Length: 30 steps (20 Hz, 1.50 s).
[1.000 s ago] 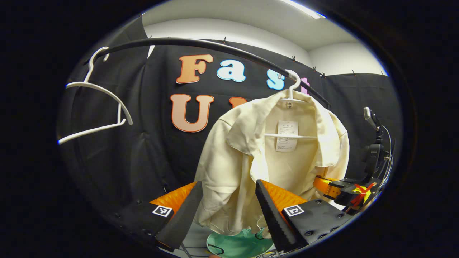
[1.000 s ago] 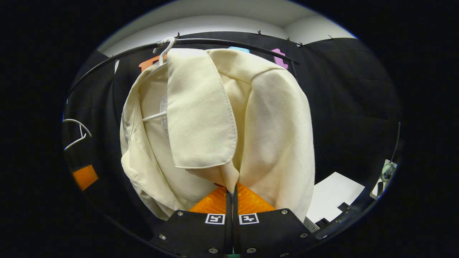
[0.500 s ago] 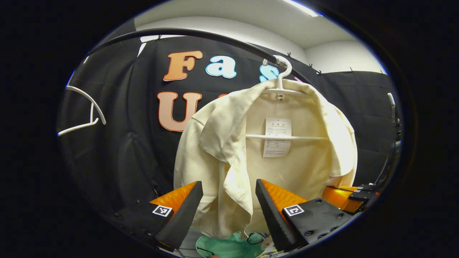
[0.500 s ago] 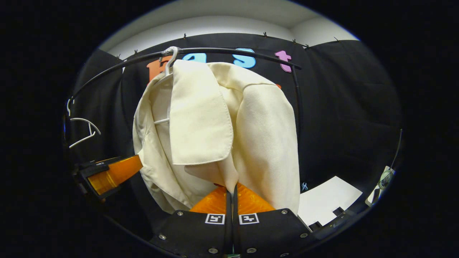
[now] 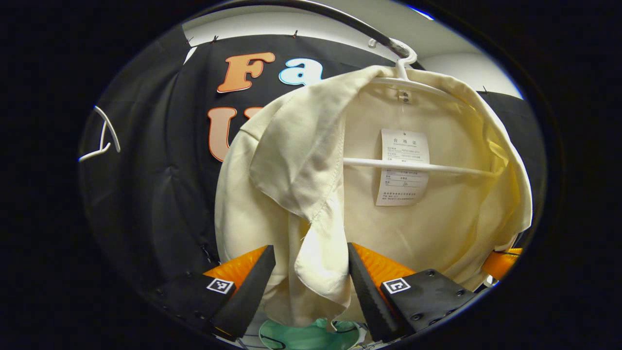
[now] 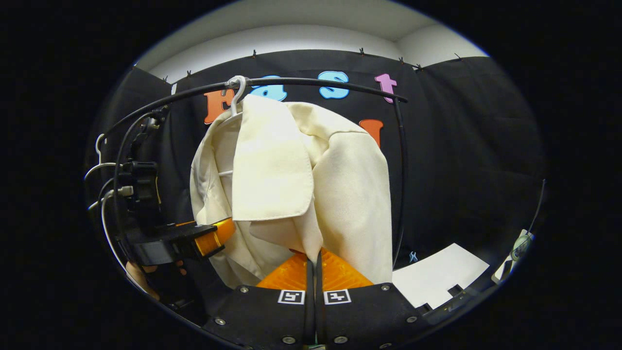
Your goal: Grasp the clothes on the hanger with both hands and then place them into the laundry hamper below.
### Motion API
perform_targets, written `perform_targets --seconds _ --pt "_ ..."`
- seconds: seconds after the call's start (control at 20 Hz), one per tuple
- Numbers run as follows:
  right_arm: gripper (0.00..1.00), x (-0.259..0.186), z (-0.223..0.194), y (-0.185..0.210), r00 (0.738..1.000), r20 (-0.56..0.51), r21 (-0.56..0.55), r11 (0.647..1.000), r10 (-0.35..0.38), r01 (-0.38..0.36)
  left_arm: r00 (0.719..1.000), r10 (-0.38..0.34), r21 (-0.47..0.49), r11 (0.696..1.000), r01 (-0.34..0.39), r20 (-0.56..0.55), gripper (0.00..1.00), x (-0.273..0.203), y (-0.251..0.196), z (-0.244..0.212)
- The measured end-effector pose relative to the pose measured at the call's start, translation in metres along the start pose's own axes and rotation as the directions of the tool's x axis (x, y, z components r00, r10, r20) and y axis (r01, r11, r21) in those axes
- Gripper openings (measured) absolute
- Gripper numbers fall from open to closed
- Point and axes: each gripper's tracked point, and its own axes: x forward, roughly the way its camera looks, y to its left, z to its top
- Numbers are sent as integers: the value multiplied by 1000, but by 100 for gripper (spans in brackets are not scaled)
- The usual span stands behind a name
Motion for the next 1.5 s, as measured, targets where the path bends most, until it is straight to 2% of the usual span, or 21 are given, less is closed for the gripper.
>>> perform_targets --seconds 0.05,0.15,0.3,0.4,0.55,0.6,0.65,0.75,0.8,1.0,1.2,1.5 --pt "0 -2 1 -2 1000 2 1 1000 -3 3 1000 -6 -4 1000 6 2 93 2 0 1" --pt "0 -4 2 -3 1000 4 4 1000 -8 8 1000 -22 -10 1000 22 5 78 3 -2 2" --pt "0 -7 4 -4 1000 8 10 1000 -16 16 1000 -7 -7 1000 7 8 48 2 5 2" --pt "0 -8 4 -3 1000 10 12 1000 -19 19 1000 -30 -14 999 30 1 29 3 2 2" --pt "0 -8 2 1 1000 14 20 999 -25 25 1000 -28 -10 1000 28 -3 27 1 8 3" --pt "0 -8 2 2 999 17 24 999 -28 28 1000 -25 -5 1000 25 -13 13 0 11 1" --pt "0 -9 2 2 999 21 27 999 -30 29 998 -55 -5 998 55 -22 10 -4 5 1" --pt "0 -11 5 4 999 31 31 999 -35 34 994 -99 -2 995 99 -41 10 -10 0 3" --pt "0 -14 6 5 999 36 33 999 -39 38 996 -85 3 996 85 -34 7 -14 7 4" --pt "0 -22 14 8 997 56 43 998 -51 48 992 -121 25 992 121 -18 6 -32 10 15" --pt "0 -31 31 14 993 96 57 997 -63 58 992 -121 72 990 120 18 6 -50 27 36" --pt "0 -42 63 6 983 165 50 996 -83 76 995 -72 16 997 71 73 6 -75 71 77"
